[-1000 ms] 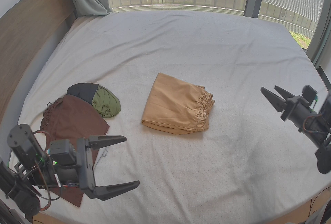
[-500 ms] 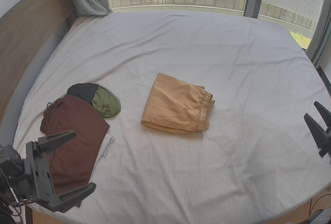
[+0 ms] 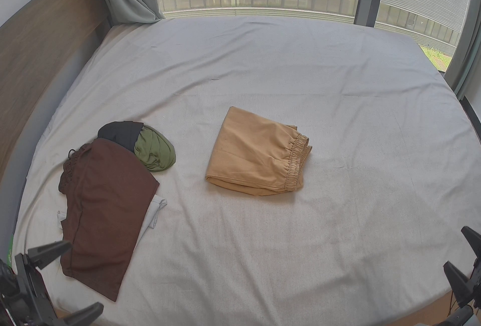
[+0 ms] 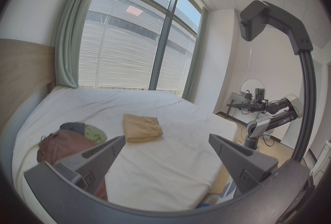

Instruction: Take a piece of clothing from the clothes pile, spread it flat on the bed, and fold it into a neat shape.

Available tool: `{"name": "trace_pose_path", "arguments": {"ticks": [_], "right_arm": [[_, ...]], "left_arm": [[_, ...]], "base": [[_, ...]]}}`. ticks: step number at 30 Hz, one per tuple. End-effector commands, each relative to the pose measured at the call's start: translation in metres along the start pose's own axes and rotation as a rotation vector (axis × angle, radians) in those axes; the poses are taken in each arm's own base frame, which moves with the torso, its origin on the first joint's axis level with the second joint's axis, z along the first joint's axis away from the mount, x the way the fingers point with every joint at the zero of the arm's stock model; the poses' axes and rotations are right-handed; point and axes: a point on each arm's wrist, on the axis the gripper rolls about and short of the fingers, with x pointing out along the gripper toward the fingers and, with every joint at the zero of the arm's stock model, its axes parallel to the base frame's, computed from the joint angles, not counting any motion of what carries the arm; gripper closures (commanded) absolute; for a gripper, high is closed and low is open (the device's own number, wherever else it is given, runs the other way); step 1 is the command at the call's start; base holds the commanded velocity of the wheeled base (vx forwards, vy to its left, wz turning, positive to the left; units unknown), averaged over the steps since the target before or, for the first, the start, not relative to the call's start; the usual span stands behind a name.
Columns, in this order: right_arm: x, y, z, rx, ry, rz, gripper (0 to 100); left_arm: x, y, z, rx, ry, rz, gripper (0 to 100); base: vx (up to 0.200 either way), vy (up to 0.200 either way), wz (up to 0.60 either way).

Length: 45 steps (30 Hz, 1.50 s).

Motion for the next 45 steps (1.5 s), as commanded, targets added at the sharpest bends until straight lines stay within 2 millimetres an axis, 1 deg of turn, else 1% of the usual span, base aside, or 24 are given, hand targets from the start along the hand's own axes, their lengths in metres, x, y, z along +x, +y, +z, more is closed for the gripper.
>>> {"name": "trace_pose_path", "arguments": {"ticks": [1,2,3,5,8,9,10,13,16,23,26,27,28,29,30,31,32,34,36,37,41,43,44,45], "right_arm": [[-0.025,0.004,-0.031,-0.057,0.006,-0.044,0],[-0.026,0.001,-0.039,-0.077,0.078,-0.162,0],[-0.026,0.001,-0.039,-0.077,0.078,-0.162,0],[-0.027,-0.003,-0.038,-0.071,0.06,-0.329,0],[-0.028,-0.002,-0.038,-0.09,0.048,-0.415,0],[-0.032,0.001,-0.039,-0.106,0.013,-0.448,0],[-0.032,0.001,-0.039,-0.106,0.013,-0.448,0],[-0.034,0.002,-0.039,-0.129,-0.036,-0.447,0],[-0.034,0.002,-0.04,-0.103,-0.043,-0.444,0],[-0.034,0.002,-0.04,-0.161,-0.028,-0.428,0],[-0.033,0.004,-0.04,-0.162,-0.025,-0.338,0],[-0.032,0.006,-0.04,-0.161,-0.021,-0.249,0],[-0.032,0.006,-0.04,-0.156,-0.021,-0.234,0],[-0.032,0.005,-0.04,-0.156,-0.023,-0.262,0],[-0.033,0.004,-0.04,-0.152,-0.027,-0.334,0],[-0.033,0.004,-0.04,-0.151,-0.027,-0.346,0],[-0.035,0.0,-0.039,-0.143,-0.038,-0.505,0],[-0.035,0.001,-0.039,-0.158,-0.033,-0.503,0],[-0.034,0.002,-0.04,-0.216,-0.016,-0.435,0],[-0.034,0.002,-0.04,-0.217,-0.014,-0.429,0],[-0.033,0.004,-0.041,-0.1,-0.019,-0.337,0],[-0.032,0.005,-0.04,-0.167,-0.02,-0.29,0],[-0.033,0.004,-0.04,-0.21,-0.013,-0.318,0],[-0.033,0.003,-0.04,-0.203,-0.012,-0.386,0]], "left_arm": [[-0.05,-0.025,-0.039,0.041,-0.072,0.146,0],[-0.053,-0.027,-0.044,0.048,-0.067,0.168,0],[-0.053,-0.027,-0.044,0.048,-0.067,0.168,0],[-0.052,-0.025,-0.043,0.049,-0.071,0.232,0],[-0.051,-0.025,-0.047,0.038,-0.034,0.297,0],[-0.051,-0.025,-0.048,0.033,-0.02,0.308,0],[-0.051,-0.025,-0.048,0.033,-0.02,0.308,0],[-0.052,-0.023,-0.053,0.014,0.022,0.419,0],[-0.054,-0.028,-0.055,0.043,-0.035,0.536,0],[-0.055,-0.028,-0.055,0.043,-0.042,0.553,0],[-0.055,-0.027,-0.055,0.045,-0.041,0.569,0],[-0.056,-0.026,-0.055,0.032,-0.043,0.628,0],[-0.056,-0.026,-0.055,0.018,-0.049,0.669,0],[-0.057,-0.025,-0.055,0.005,-0.052,0.718,0],[-0.057,-0.024,-0.056,0.0,-0.046,0.75,0],[-0.058,-0.024,-0.056,0.004,-0.045,0.757,0],[-0.058,-0.023,-0.062,0.002,0.018,0.809,0],[-0.058,-0.023,-0.063,0.008,0.033,0.809,0],[-0.058,-0.024,-0.062,0.019,0.022,0.764,0],[-0.058,-0.024,-0.062,0.02,0.021,0.761,0],[-0.059,-0.024,-0.062,0.024,0.014,0.756,0],[-0.059,-0.024,-0.062,0.021,0.013,0.758,0],[-0.059,-0.024,-0.062,0.021,0.013,0.758,0],[-0.059,-0.024,-0.062,0.021,0.013,0.758,0]], "base": [[0.0,0.0,0.0],[0.0,0.0,0.0],[0.0,0.0,0.0],[0.0,0.0,0.0],[0.0,0.0,0.0],[0.0,0.0,0.0],[0.0,0.0,0.0],[0.0,0.0,0.0],[0.0,0.0,0.0],[0.0,0.0,0.0],[0.0,0.0,0.0],[0.0,0.0,0.0],[0.0,0.0,0.0],[0.0,0.0,0.0],[0.0,0.0,0.0],[0.0,0.0,0.0],[0.0,0.0,0.0],[0.0,0.0,0.0],[0.0,0.0,0.0],[0.0,0.0,0.0],[0.0,0.0,0.0],[0.0,0.0,0.0],[0.0,0.0,0.0],[0.0,0.0,0.0]]}}
